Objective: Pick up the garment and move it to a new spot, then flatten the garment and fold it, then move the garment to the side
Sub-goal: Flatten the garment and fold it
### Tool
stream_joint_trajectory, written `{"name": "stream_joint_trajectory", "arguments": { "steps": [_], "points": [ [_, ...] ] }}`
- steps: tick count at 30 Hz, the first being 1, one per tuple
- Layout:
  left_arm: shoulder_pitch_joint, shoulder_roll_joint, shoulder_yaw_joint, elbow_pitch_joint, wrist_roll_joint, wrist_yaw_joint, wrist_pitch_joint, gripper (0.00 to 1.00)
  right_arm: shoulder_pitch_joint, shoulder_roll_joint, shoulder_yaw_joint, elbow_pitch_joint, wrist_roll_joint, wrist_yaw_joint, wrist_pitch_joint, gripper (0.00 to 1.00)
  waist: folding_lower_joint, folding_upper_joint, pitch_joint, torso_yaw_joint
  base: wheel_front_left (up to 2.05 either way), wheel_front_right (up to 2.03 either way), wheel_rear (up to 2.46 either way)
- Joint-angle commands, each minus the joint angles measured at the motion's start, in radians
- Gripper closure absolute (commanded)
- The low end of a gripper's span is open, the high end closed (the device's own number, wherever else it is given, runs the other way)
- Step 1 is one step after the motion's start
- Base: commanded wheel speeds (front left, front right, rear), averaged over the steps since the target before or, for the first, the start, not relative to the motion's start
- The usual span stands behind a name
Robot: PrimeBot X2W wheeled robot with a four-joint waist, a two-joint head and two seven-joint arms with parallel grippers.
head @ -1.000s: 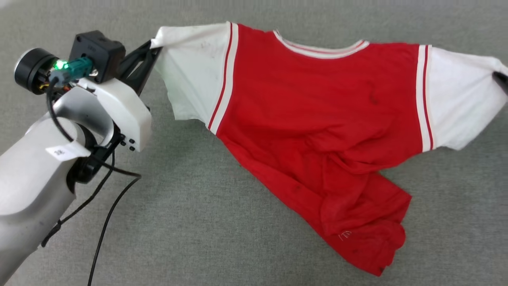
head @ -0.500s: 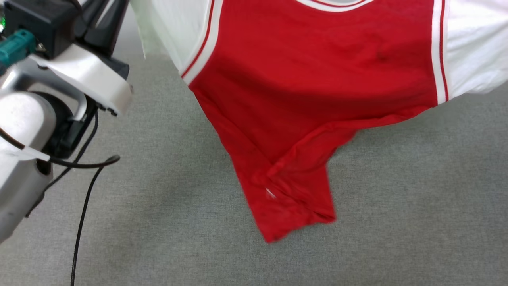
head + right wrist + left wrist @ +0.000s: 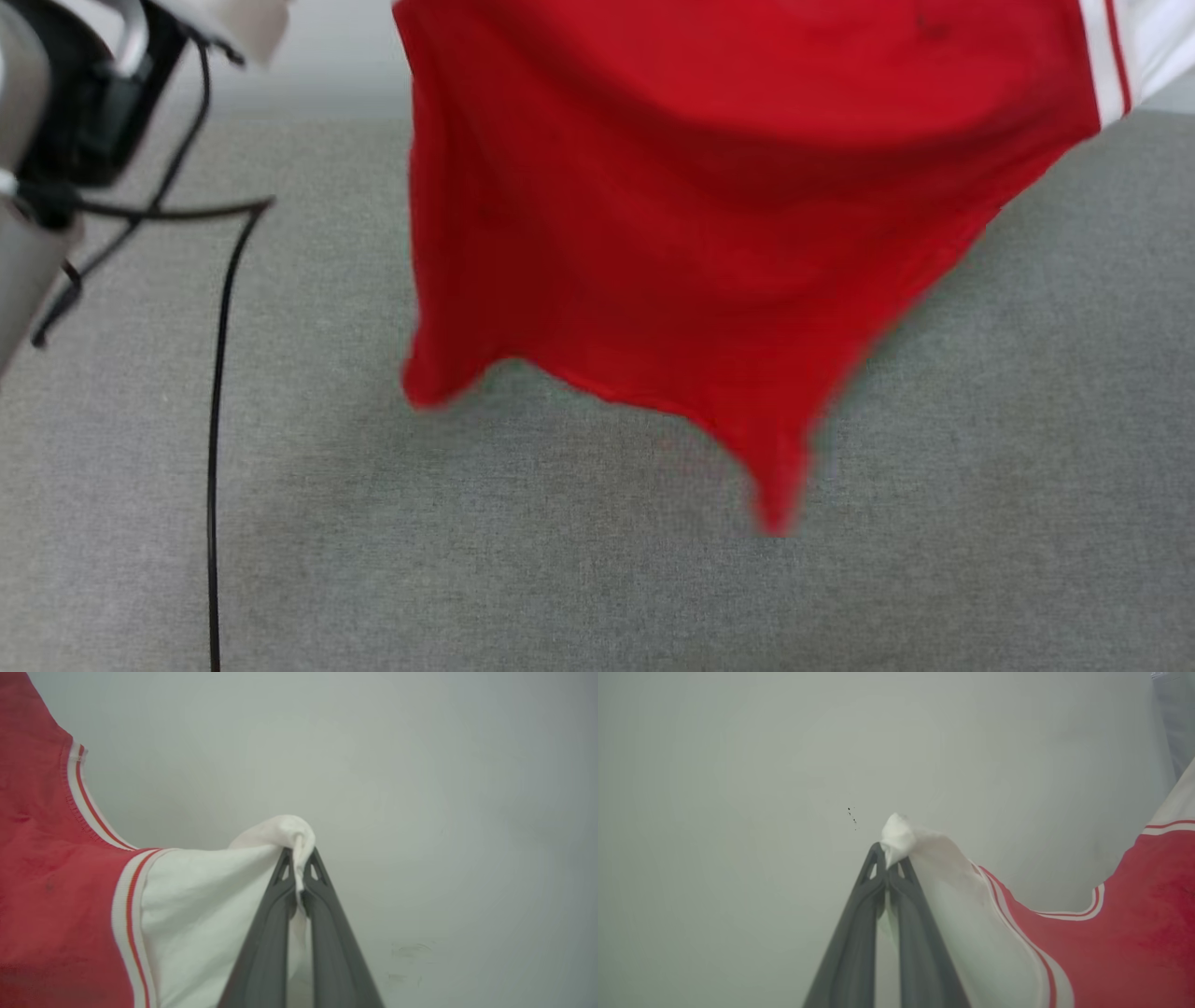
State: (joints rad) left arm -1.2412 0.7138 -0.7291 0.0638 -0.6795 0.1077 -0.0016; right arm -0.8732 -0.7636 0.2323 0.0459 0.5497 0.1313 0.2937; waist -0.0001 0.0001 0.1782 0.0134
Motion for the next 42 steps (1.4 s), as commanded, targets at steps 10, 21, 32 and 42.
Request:
{"name": "stream_joint_trajectory", "arguments": {
  "steps": [10, 21, 32, 42],
  "points": [
    [-0.305, -0.124, 0.035, 0.299, 0.016, -0.074, -0.028, 1.00, -0.410, 0.066, 0.101, 0.226, -0.107, -0.001, -0.001, 1.00, 0.0001, -0.0001, 0.180, -0.009, 0.00, 0.00, 0.00],
    [-0.562, -0.207, 0.057, 0.584, 0.029, -0.148, -0.107, 1.00, -0.768, 0.136, 0.188, 0.499, -0.201, -0.001, -0.116, 1.00, 0.0001, -0.0001, 0.296, -0.025, 0.00, 0.00, 0.00],
    [-0.541, -0.255, 0.045, 0.769, 0.005, -0.202, -0.204, 1.00, -0.802, 0.179, 0.281, 0.679, -0.146, -0.001, -0.221, 1.00, 0.0001, -0.0001, 0.361, -0.029, 0.00, 0.00, 0.00],
    [-0.307, -0.215, 0.049, 0.724, 0.008, -0.206, -0.262, 1.00, -0.600, 0.156, 0.423, 0.660, -0.029, -0.001, -0.335, 1.00, 0.0001, -0.0001, 0.315, -0.018, 0.00, 0.00, 0.00]
  ]
}}
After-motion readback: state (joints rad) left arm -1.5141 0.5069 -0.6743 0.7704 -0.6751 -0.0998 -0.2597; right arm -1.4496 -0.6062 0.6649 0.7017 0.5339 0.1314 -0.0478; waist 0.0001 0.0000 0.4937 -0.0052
